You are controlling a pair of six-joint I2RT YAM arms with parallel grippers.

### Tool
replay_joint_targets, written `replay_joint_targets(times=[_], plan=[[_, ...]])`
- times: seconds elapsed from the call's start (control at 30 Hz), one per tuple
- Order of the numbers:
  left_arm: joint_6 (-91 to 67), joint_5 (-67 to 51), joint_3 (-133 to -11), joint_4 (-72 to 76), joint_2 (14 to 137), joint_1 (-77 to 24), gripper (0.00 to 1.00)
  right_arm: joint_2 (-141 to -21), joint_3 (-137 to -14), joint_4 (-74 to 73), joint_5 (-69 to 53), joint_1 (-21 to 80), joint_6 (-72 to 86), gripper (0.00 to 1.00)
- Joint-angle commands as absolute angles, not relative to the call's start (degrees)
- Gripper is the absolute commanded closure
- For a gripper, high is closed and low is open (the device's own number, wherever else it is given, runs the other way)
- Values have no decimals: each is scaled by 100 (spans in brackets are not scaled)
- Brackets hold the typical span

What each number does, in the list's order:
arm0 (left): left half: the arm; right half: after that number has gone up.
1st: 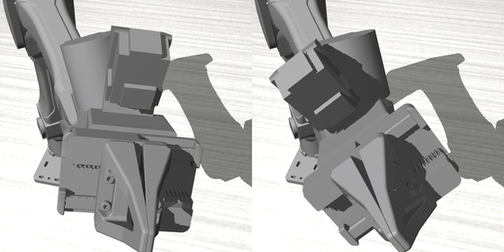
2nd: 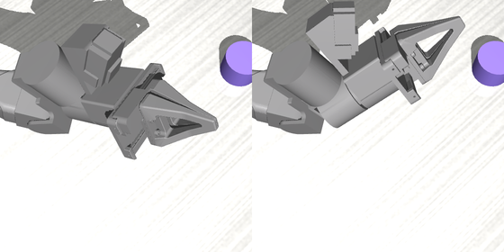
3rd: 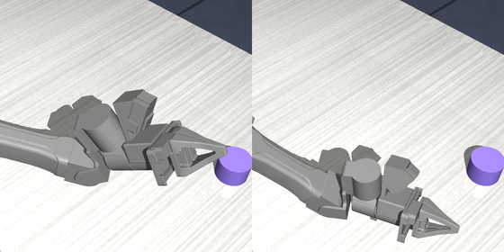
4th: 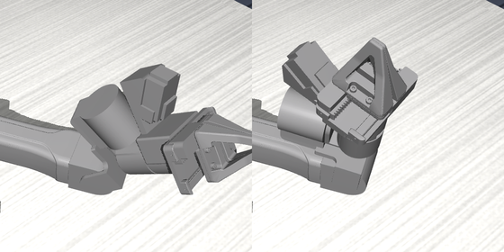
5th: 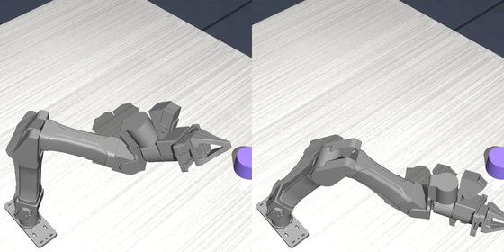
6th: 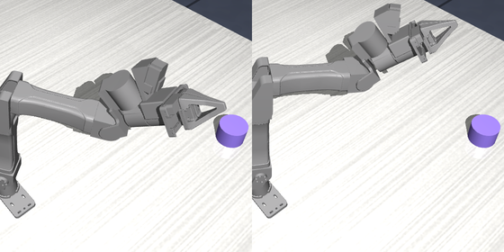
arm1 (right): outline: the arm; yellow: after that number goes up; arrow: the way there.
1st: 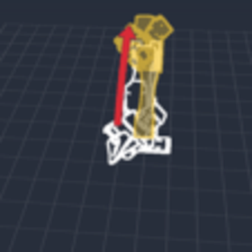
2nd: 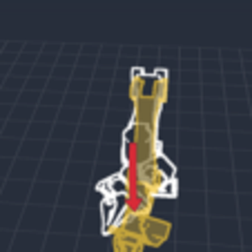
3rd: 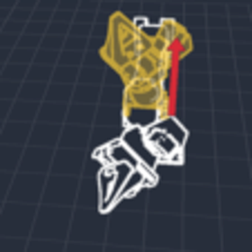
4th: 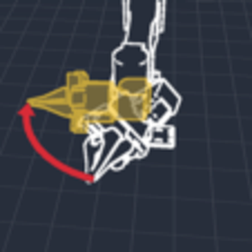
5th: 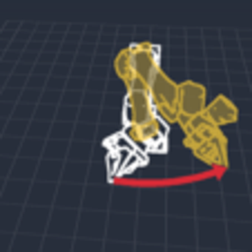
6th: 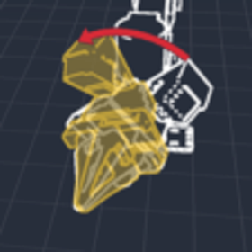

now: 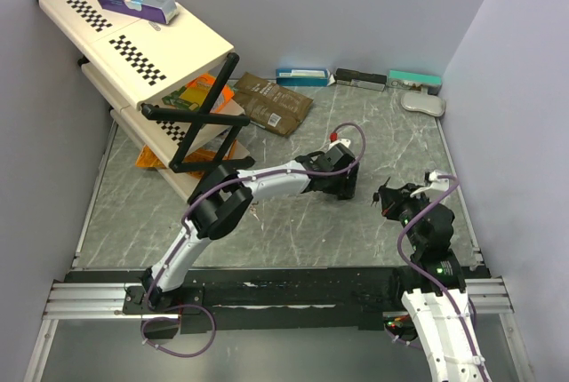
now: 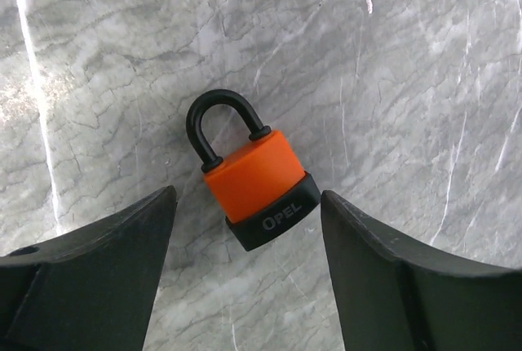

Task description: Unlock with the key

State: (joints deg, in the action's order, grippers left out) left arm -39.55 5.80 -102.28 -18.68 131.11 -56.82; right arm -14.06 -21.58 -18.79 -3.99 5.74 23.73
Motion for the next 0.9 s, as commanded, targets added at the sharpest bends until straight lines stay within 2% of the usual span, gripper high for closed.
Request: replay_joint_targets(times=[0.0,0.2,0.63,0.73,0.87], plan=[[-3806,457,-10380,-1960,13412,-5765,23,-1327,-2153,-1846,-308,545,2399,100],[-3525,553,-10792,-2153,13649,-5880,25,-1336,-2153,-1846,-290,545,2399,100],[-3015,1915,-11267,-3294,14053,-6143,28,-1389,-2136,-1837,-237,554,2417,100],[-2936,2250,-11540,-3602,14238,-6214,32,-1362,-2136,-1846,-220,554,2417,100],[-2865,2084,-11470,-3490,14256,-6205,38,-1380,-2136,-1854,-211,554,2408,100]])
